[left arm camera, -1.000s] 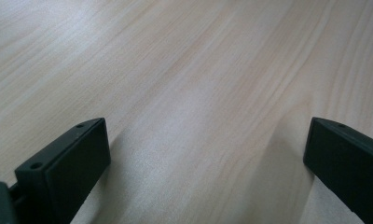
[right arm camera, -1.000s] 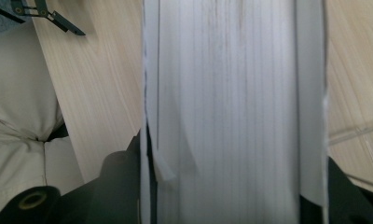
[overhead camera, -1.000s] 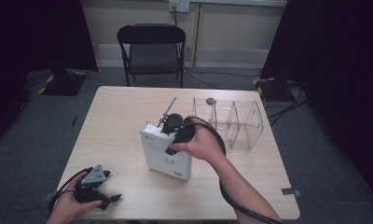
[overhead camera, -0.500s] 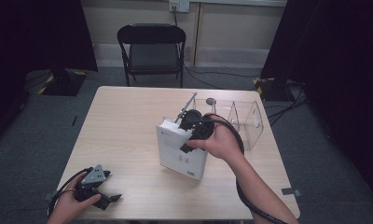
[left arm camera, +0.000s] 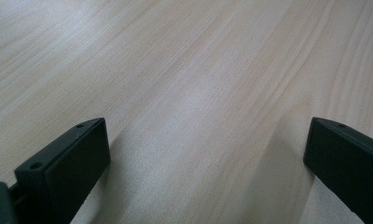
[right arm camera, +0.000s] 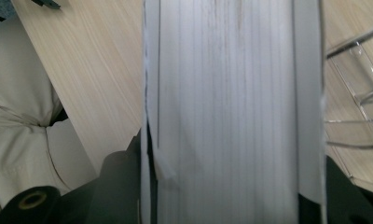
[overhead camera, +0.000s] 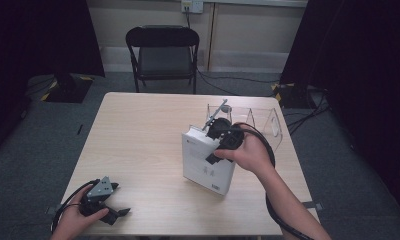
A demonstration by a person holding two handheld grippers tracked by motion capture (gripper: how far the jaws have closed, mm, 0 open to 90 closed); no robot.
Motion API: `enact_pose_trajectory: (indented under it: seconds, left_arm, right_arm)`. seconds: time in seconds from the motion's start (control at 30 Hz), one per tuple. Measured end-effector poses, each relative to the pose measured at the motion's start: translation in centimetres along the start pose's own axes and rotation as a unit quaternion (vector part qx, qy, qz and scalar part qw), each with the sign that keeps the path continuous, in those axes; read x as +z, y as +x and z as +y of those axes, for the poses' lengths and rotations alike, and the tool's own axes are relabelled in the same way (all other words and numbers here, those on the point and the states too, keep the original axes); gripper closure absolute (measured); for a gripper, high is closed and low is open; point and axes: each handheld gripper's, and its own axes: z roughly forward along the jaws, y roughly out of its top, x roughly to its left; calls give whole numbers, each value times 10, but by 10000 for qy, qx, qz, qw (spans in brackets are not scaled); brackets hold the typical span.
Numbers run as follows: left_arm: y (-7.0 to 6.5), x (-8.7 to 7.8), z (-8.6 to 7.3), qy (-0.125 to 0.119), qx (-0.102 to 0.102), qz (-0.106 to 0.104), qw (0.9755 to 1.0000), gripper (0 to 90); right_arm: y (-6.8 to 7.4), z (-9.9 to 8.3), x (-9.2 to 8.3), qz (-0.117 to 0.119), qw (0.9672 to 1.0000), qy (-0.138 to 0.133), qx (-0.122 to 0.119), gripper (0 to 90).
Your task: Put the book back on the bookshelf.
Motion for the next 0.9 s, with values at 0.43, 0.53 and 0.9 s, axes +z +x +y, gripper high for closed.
enact_pose_trajectory:
  seconds: [0.43,0.53,0.9]
  left_arm:
    - [0,0,0,13,2,10,10000,0]
    - [0,0,0,7,3,1,10000,0]
    - [0,0,0,-1,1,2,10000,0]
  right_arm:
    - [-13,-24,-11,-50,9997,9,221,529]
    - [-16,-30,-14,-58,9997,11,257,529]
    - [-25,-47,-22,-99,9989,-32,457,529]
